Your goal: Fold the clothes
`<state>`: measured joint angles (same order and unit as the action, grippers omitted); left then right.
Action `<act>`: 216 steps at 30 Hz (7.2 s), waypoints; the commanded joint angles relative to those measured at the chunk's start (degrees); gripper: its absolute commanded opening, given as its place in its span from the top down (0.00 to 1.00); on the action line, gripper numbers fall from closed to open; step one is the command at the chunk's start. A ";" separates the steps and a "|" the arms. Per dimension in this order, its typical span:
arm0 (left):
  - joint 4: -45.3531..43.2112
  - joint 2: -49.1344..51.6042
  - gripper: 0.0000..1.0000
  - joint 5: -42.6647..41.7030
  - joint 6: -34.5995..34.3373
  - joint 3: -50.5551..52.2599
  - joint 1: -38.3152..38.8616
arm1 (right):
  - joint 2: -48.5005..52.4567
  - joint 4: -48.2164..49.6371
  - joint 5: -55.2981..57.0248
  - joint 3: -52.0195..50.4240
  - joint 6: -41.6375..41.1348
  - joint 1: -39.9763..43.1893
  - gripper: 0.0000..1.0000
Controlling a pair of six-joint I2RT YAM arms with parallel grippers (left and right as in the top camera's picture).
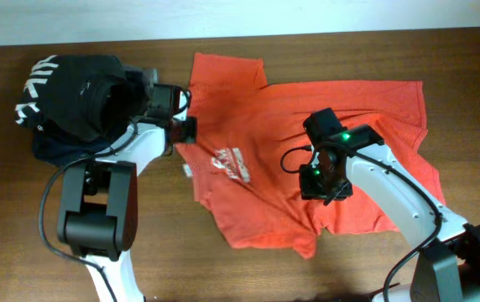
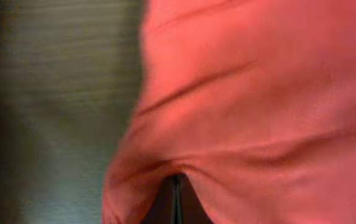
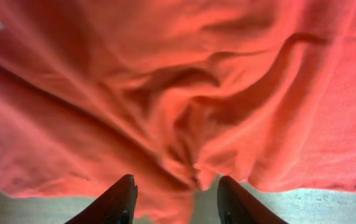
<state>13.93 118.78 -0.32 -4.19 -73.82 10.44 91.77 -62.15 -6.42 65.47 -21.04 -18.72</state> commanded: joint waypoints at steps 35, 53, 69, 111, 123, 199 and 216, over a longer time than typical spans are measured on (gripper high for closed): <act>82.77 -31.63 0.41 3.93 3.28 -52.89 1.84 | -30.97 -17.42 0.00 14.82 2.84 36.41 0.00; 33.62 -50.62 0.37 -25.27 -17.46 36.98 12.66 | -18.03 -18.34 -0.46 14.80 6.25 36.46 0.01; 22.45 -30.25 0.99 -18.36 -23.74 35.56 12.90 | -14.34 -18.27 -2.36 14.78 10.32 36.48 0.01; 33.29 -43.60 0.99 -10.67 -23.17 33.53 3.54 | -4.22 16.37 -3.98 -26.77 1.51 72.37 0.96; 37.59 -50.21 1.00 -12.68 -23.19 32.76 3.54 | -19.08 -8.00 -14.69 -6.54 7.52 72.00 0.96; 44.92 -55.12 0.99 6.64 -24.44 9.57 8.92 | -14.21 13.88 -26.29 -3.30 3.65 58.10 0.96; 59.21 -53.64 1.00 -2.62 -24.46 9.60 8.92 | -15.34 -8.35 -9.29 8.48 7.30 63.36 0.96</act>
<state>72.05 65.36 -2.42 -29.58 -63.33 19.40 76.82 -70.22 -19.84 73.19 -15.20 44.49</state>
